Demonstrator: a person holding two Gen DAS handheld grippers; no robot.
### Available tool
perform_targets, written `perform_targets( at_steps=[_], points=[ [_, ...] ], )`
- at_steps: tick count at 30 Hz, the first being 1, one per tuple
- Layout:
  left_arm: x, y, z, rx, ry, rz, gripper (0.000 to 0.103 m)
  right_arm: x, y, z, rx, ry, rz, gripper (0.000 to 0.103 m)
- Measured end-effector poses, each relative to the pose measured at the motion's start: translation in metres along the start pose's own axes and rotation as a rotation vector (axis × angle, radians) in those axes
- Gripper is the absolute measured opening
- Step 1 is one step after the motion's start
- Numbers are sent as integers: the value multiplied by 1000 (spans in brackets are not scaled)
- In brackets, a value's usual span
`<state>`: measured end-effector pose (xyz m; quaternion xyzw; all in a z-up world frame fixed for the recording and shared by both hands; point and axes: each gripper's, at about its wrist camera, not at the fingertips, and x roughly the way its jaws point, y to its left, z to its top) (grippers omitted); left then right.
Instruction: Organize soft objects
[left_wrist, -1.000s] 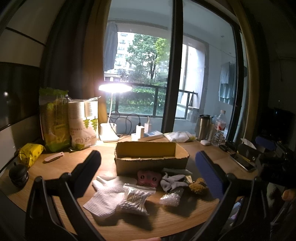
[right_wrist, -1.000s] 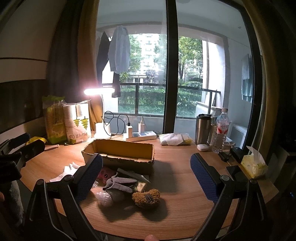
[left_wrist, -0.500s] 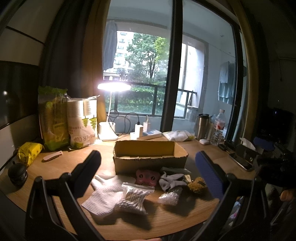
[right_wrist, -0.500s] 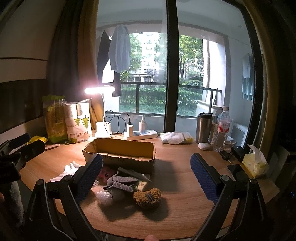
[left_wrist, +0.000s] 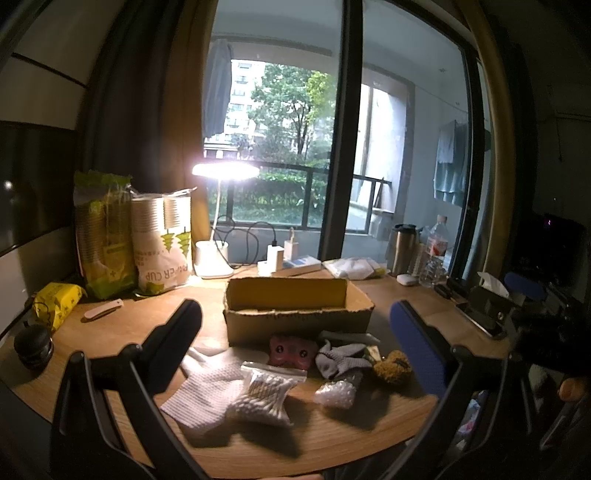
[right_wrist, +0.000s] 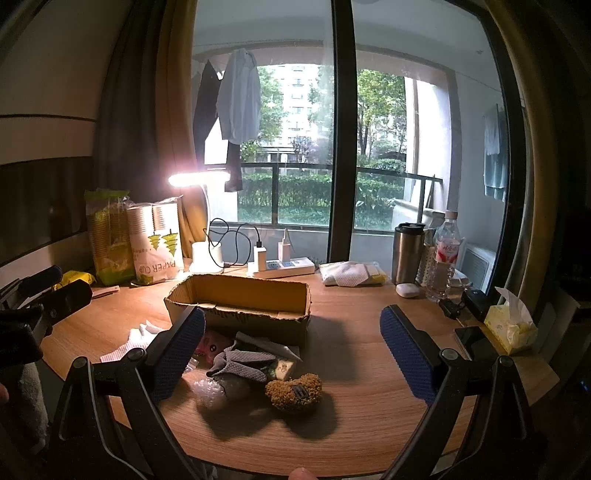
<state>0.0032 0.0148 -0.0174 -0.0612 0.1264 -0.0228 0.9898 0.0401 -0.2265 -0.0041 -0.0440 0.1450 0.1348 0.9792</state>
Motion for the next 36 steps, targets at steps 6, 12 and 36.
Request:
perform_targets(
  at_steps=[6, 12, 36],
  points=[
    [5, 2, -5, -5, 14, 1, 103, 3, -1, -5, -5, 10, 2, 98],
    [27, 8, -22, -14, 81, 7, 103, 23, -6, -17, 8, 57, -2, 98],
    [138, 26, -94, 56, 444, 55, 98, 142, -38, -95, 99, 389, -2, 98]
  ],
)
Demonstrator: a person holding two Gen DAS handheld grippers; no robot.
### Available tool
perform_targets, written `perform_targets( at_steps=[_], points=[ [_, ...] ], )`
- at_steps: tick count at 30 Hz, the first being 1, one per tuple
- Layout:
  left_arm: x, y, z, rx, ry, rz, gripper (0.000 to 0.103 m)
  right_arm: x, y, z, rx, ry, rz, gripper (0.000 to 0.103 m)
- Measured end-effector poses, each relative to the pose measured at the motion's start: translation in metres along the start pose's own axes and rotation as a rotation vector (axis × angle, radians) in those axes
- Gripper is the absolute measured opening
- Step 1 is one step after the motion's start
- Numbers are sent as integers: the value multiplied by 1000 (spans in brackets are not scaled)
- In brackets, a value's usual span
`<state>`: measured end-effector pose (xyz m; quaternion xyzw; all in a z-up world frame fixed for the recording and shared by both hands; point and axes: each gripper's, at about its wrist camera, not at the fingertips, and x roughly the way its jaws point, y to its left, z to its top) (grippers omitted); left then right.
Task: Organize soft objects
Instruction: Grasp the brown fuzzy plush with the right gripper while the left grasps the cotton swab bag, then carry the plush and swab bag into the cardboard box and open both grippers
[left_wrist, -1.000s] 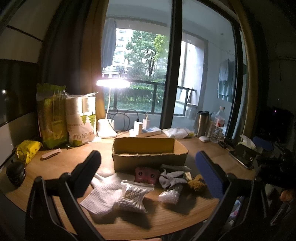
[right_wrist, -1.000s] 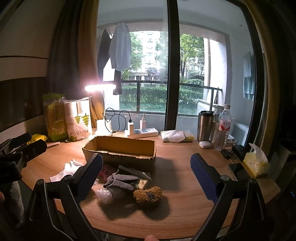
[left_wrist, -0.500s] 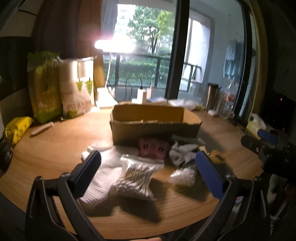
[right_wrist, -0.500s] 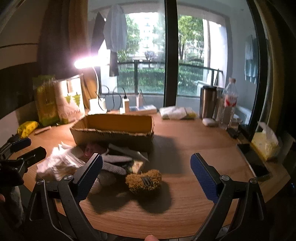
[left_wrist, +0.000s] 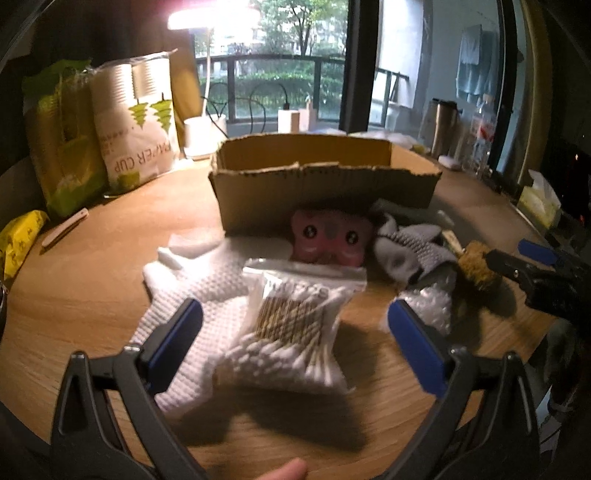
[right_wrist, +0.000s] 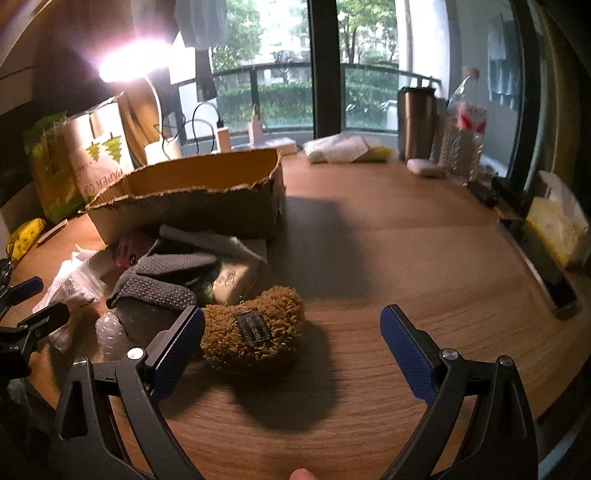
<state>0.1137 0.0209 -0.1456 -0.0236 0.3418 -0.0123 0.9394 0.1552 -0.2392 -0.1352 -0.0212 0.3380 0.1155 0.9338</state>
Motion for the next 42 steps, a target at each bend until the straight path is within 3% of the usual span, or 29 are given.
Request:
perform_targets(
  at_steps=[2, 6, 9, 11, 12, 13, 14, 15, 18, 33, 42],
  points=[
    [5, -1, 1, 12, 23, -1, 88, 8, 4, -1, -13, 23, 12, 98],
    [13, -5, 1, 50, 72, 11, 82, 23, 6, 0, -2, 74, 46, 98],
    [17, -11, 2, 98, 99, 8, 68, 28, 8, -1, -4, 98, 62, 98],
    [22, -12, 2, 114, 123, 1, 52, 30, 8, 0, -2, 105, 69, 97],
    [23, -13, 3, 117, 135, -7, 50, 30, 7, 0, 6, 110, 73, 97],
    [24, -12, 4, 112, 144, -23, 49, 30, 5, 0, 14, 116, 77, 95],
    [24, -11, 6, 107, 151, -35, 47, 31, 4, 0, 17, 119, 85, 81],
    [25, -10, 6, 106, 153, -40, 47, 33, 3, 0, 17, 125, 91, 65],
    [24, -7, 10, 100, 162, -55, 44, 33, 1, 2, 8, 126, 83, 60],
    [-17, 4, 62, 52, 36, -162, 44, -6, -7, 51, -16, 36, 14, 59],
    [-15, 7, 100, 45, -32, -201, 44, -6, 13, 99, -59, -43, 60, 59]
  ],
)
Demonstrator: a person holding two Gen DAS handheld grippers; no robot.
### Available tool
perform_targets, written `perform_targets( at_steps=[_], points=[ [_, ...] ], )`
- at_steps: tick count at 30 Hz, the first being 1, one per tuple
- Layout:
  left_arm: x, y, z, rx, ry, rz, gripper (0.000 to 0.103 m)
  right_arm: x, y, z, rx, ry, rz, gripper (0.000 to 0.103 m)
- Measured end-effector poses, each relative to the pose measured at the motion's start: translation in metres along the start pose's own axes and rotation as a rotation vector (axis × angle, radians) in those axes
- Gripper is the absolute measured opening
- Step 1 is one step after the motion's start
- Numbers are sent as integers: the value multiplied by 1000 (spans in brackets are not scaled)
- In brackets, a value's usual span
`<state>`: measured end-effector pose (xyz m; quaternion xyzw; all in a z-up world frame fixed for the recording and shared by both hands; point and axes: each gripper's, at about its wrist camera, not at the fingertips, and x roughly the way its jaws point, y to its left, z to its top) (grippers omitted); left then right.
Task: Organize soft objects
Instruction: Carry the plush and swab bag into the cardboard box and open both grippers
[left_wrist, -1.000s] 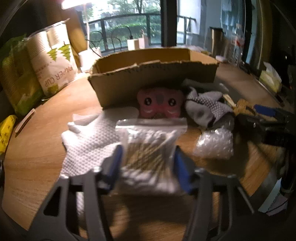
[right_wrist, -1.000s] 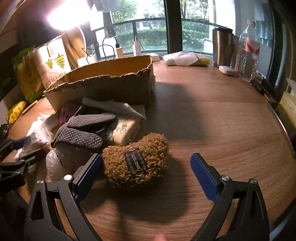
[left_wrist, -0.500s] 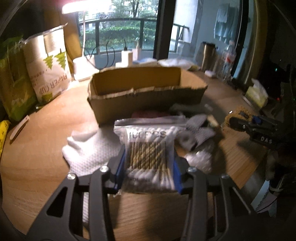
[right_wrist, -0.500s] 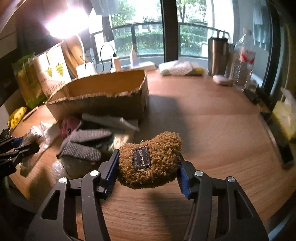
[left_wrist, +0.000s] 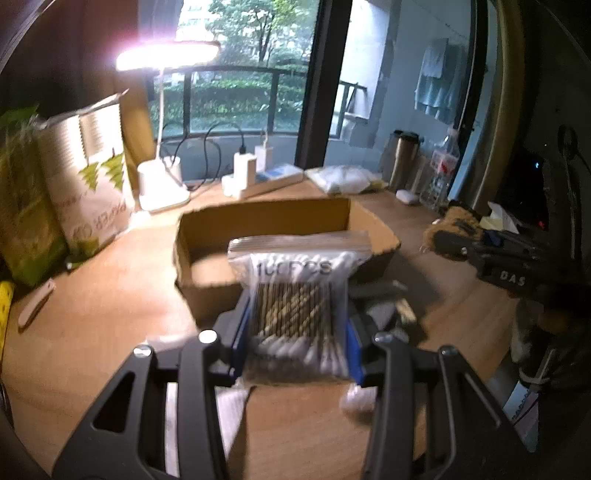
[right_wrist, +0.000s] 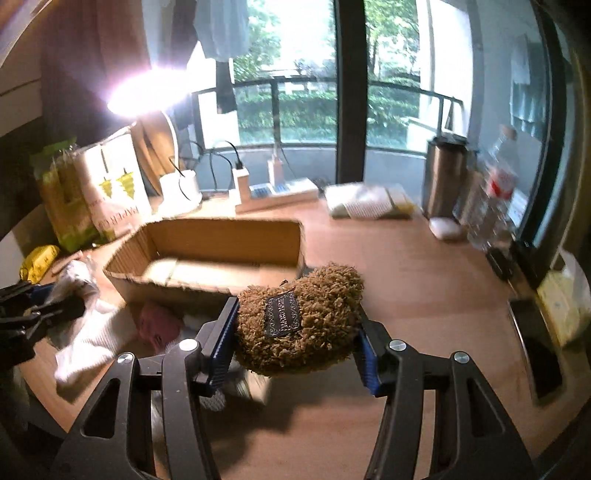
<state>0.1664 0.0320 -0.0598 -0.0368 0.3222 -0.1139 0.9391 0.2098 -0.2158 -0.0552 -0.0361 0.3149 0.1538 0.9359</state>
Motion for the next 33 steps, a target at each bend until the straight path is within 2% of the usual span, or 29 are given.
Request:
perform_targets(
  at_steps=[12, 19, 28, 33],
  points=[
    [48, 3, 50, -11, -39, -24, 44, 42, 10, 47, -46, -17, 77, 59],
    [82, 8, 60, -46, 3, -25, 44, 69, 9, 61, -47, -1, 118, 59],
    [111, 9, 58, -68, 64, -15, 45, 92, 13, 60, -34, 25, 175, 59],
    [107, 8, 59, -67, 60, 14, 55, 99, 15, 57, -41, 53, 164, 63]
  ],
)
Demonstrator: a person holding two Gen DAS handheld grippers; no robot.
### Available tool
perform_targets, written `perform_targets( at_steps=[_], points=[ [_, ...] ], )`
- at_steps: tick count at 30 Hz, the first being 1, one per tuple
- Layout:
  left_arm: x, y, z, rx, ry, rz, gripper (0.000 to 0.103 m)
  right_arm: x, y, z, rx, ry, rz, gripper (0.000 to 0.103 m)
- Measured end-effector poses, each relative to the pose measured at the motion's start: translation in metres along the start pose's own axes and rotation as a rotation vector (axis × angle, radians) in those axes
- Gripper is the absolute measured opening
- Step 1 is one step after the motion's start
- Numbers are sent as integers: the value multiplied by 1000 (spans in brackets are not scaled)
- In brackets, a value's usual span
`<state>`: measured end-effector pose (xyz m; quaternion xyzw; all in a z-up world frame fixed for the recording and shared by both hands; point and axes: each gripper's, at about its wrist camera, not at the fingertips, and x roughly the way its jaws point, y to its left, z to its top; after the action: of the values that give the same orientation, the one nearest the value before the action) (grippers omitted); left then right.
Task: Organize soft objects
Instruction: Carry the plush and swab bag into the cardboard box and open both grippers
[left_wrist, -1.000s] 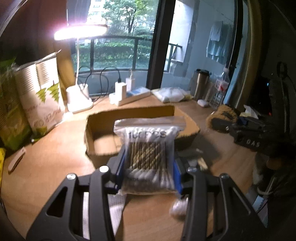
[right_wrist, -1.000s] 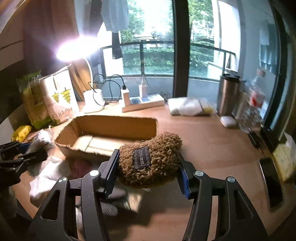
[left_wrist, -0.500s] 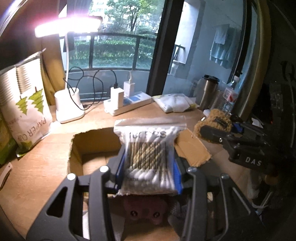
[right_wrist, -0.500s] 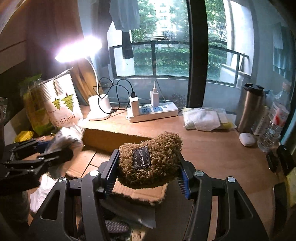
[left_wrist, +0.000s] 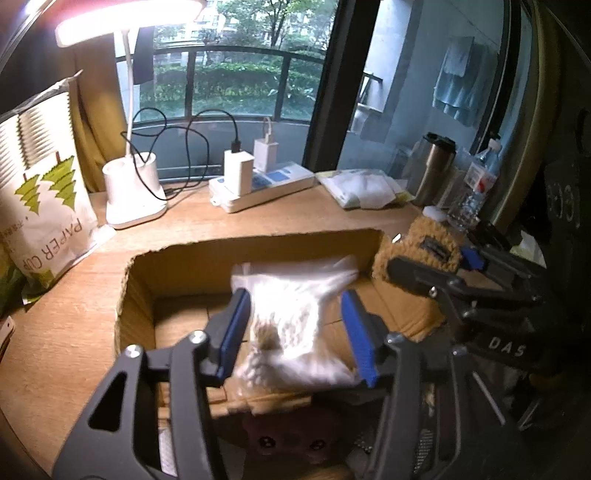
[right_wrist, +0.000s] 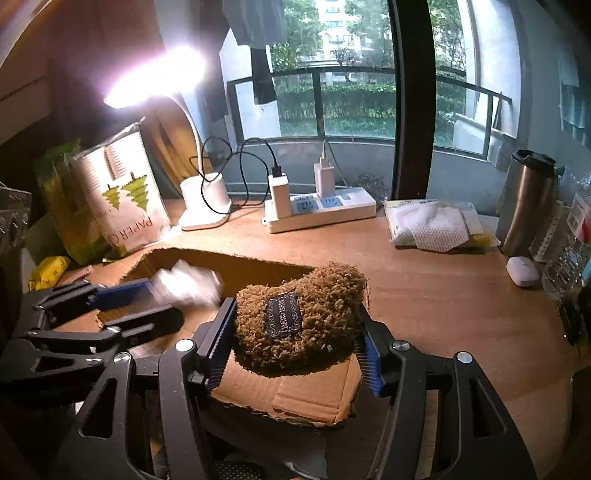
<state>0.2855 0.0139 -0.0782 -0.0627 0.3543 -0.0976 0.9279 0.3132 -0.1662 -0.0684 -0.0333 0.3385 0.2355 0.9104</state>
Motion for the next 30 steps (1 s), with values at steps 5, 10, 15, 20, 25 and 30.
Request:
perform_targets(
  at_steps=[5, 10, 15, 20, 25, 30],
  points=[
    [-15, 4, -1, -6, -23, 13, 79, -8, -1, -1, -2, -2, -7, 70],
    [-33, 10, -6, -12, -45, 28, 79, -23, -2, -6, 4, -20, -42, 70],
    [-52, 11, -14, -10, -69, 30, 79, -40, 5, -11, 12, -38, -60, 70],
    [-70, 13, -26, -18, -86, 25, 79, -56, 18, -17, 0, -54, -62, 70],
    [-82, 12, -37, -24, -90, 18, 79, -66, 28, -26, -10, -51, -63, 70],
    [-92, 8, -45, -22, -99, 10, 79, -76, 33, -34, -17, -52, -69, 70]
  ],
)
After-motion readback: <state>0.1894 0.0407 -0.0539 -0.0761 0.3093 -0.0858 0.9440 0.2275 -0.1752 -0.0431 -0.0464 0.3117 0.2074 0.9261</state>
